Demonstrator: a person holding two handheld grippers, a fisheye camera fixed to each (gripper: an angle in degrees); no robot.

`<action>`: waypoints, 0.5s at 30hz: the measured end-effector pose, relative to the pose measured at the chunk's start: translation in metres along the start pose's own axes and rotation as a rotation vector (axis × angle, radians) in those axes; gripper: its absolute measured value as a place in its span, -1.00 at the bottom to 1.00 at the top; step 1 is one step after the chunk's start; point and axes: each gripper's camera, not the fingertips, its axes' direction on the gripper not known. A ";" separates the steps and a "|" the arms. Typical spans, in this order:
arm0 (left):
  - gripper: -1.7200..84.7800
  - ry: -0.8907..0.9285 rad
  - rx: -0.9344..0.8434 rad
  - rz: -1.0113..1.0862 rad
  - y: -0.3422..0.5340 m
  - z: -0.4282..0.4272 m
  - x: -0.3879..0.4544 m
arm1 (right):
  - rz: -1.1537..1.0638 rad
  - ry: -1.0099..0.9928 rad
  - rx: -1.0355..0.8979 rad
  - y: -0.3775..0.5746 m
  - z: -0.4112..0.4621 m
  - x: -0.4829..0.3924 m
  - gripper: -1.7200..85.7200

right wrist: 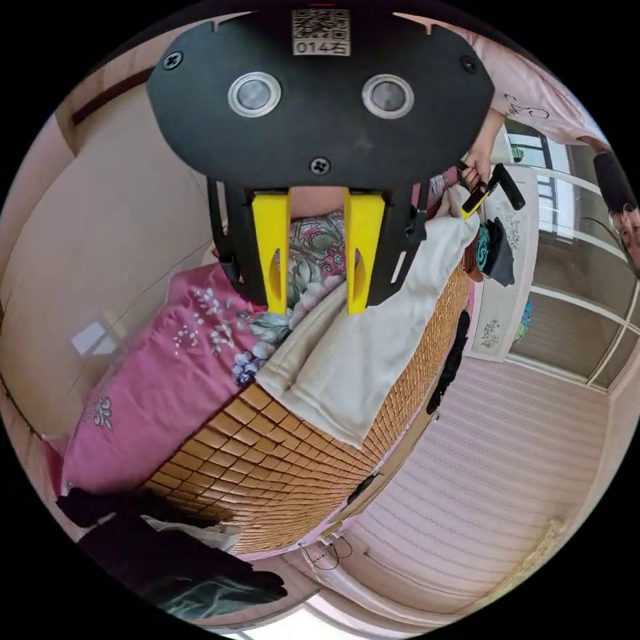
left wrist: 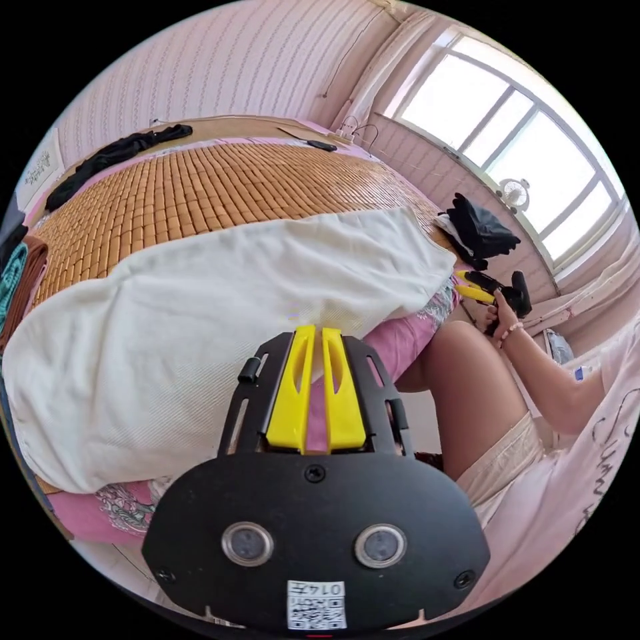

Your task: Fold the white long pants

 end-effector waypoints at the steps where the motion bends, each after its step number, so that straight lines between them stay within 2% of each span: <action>1: -0.98 -0.002 -0.016 -0.005 0.001 0.007 0.001 | 0.016 -0.007 0.020 -0.002 0.000 0.006 -0.63; 3: -0.98 -0.076 -0.102 -0.012 0.006 0.036 0.002 | 0.065 -0.045 0.090 -0.011 0.006 0.023 -0.63; 6: -0.98 -0.063 -0.123 -0.028 0.012 0.045 -0.008 | 0.115 -0.147 0.116 -0.021 0.020 0.034 -0.66; 10: -0.98 -0.048 -0.151 -0.044 0.015 0.048 -0.019 | 0.124 -0.011 0.033 -0.025 0.034 0.025 -0.81; 13: -0.98 -0.088 -0.156 -0.038 0.020 0.046 -0.015 | 0.045 -0.109 -0.015 -0.030 0.020 0.015 -0.88; 14: -0.98 -0.104 -0.169 -0.012 0.025 0.045 -0.009 | -0.026 -0.173 -0.026 -0.034 0.005 0.007 -0.89; 15: -0.98 -0.115 -0.183 0.019 0.031 0.046 -0.002 | -0.106 -0.149 -0.051 -0.038 -0.009 -0.005 -0.89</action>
